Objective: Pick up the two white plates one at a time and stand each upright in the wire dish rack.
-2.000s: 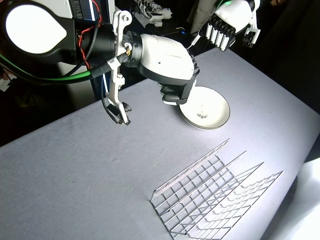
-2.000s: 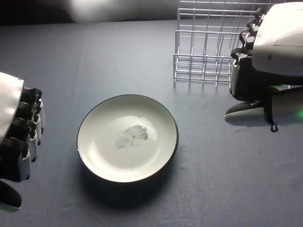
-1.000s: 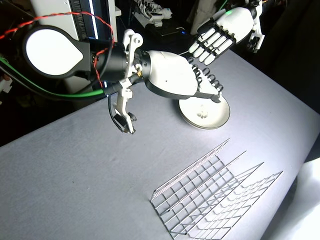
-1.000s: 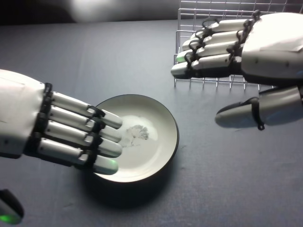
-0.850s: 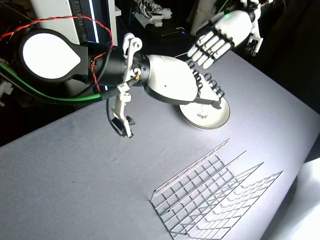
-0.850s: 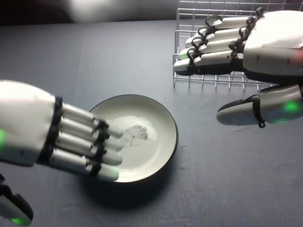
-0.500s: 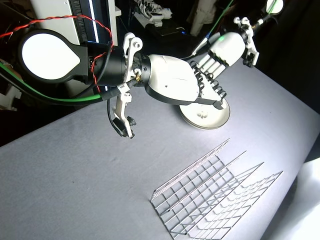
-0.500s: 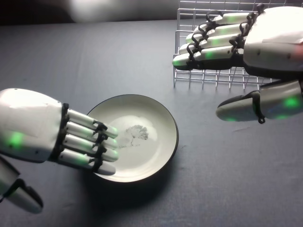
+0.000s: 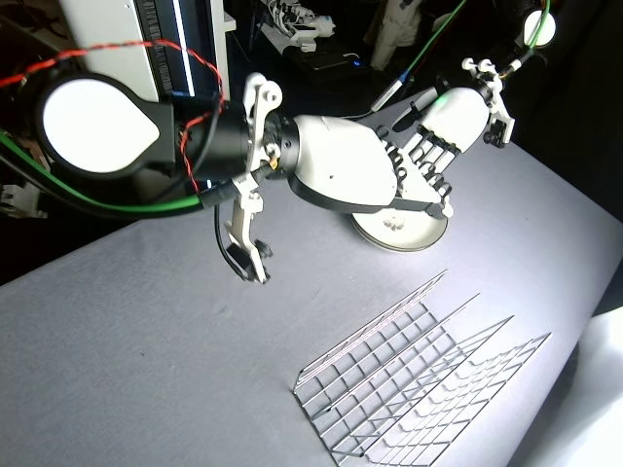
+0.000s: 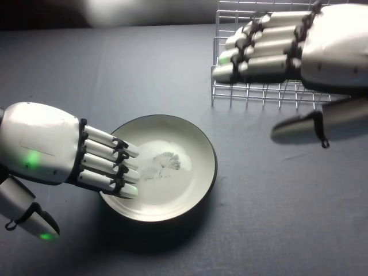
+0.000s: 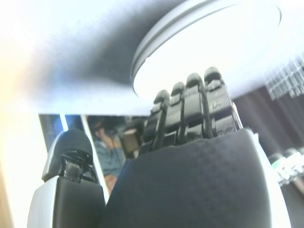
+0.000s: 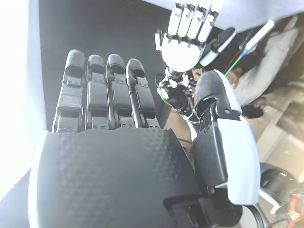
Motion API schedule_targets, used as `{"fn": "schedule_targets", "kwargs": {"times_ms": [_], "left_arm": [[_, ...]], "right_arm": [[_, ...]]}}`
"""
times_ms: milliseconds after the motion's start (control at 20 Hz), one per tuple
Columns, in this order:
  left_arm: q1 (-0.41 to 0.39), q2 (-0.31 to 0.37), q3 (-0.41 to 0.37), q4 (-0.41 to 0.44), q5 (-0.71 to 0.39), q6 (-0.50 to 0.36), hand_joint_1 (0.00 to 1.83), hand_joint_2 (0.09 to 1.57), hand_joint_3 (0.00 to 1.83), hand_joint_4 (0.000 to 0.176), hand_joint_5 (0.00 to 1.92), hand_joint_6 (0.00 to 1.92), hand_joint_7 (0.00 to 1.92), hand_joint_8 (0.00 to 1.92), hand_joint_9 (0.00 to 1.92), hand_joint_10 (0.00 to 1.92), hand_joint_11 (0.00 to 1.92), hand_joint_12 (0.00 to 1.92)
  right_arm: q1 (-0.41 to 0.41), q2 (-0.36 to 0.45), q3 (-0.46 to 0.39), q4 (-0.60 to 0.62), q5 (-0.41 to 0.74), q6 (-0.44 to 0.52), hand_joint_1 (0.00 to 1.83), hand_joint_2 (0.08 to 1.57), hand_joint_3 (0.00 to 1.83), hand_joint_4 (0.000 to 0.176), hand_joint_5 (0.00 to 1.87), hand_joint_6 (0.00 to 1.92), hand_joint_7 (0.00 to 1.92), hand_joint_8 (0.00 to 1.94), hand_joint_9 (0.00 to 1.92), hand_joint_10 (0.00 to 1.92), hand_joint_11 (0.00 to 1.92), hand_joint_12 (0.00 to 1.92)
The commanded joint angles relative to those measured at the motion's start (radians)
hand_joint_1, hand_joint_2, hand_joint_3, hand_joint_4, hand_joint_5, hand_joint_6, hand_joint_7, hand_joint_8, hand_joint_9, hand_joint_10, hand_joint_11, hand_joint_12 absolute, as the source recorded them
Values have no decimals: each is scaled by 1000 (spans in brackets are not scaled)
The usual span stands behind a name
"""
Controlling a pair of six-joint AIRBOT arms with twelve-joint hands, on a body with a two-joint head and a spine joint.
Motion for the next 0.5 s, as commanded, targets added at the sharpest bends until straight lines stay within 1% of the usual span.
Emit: {"fn": "schedule_targets", "kwargs": {"times_ms": [0, 50, 100, 200, 250, 400, 450], "left_arm": [[-3, -2, 11, -68, -38, -3, 0, 1223, 5, 0, 0, 0, 0, 0, 0, 0, 1, 0], [-2, -8, 24, -64, -42, -3, 0, 1221, 4, 0, 0, 0, 0, 0, 0, 0, 0, 0], [-1, -13, 35, -60, -42, -2, 0, 1222, 4, 0, 0, 0, 0, 0, 0, 0, 0, 0], [2, -19, 53, -59, -42, -2, 0, 1201, 0, 0, 0, 0, 0, 0, 0, 0, 0, 0], [3, -20, 59, -58, -42, -2, 0, 1213, 0, 0, 0, 0, 0, 0, 0, 0, 0, 0], [2, -29, 75, -45, -42, 0, 0, 1202, 0, 0, 0, 0, 0, 0, 0, 0, 0, 0], [1, -31, 80, -34, -42, 2, 0, 1203, 0, 0, 0, 0, 0, 0, 0, 0, 0, 0]], "right_arm": [[0, 4, 6, 47, 140, -1, 216, 1261, 0, 0, 200, 4, 175, 4, 147, 7, 0, 363], [-13, 3, 15, 47, 162, -1, 252, 1255, 0, 0, 197, 3, 174, 3, 144, 4, 0, 369], [-26, 4, 21, 47, 195, -1, 268, 1250, 0, 0, 208, 4, 187, 4, 154, 6, 0, 413], [-40, 4, 25, 47, 241, 0, 299, 1255, 0, 0, 184, 0, 166, 0, 133, 1, 0, 390], [-43, 4, 25, 47, 256, 4, 366, 1250, 0, 0, 239, 9, 230, 9, 203, 16, 0, 580], [-45, 4, 25, 47, 281, 9, 356, 1252, 0, 0, 214, 3, 197, 3, 171, 4, 0, 551], [-45, 4, 25, 48, 284, 9, 366, 1245, 0, 0, 224, 4, 213, 6, 199, 12, 0, 622]]}}
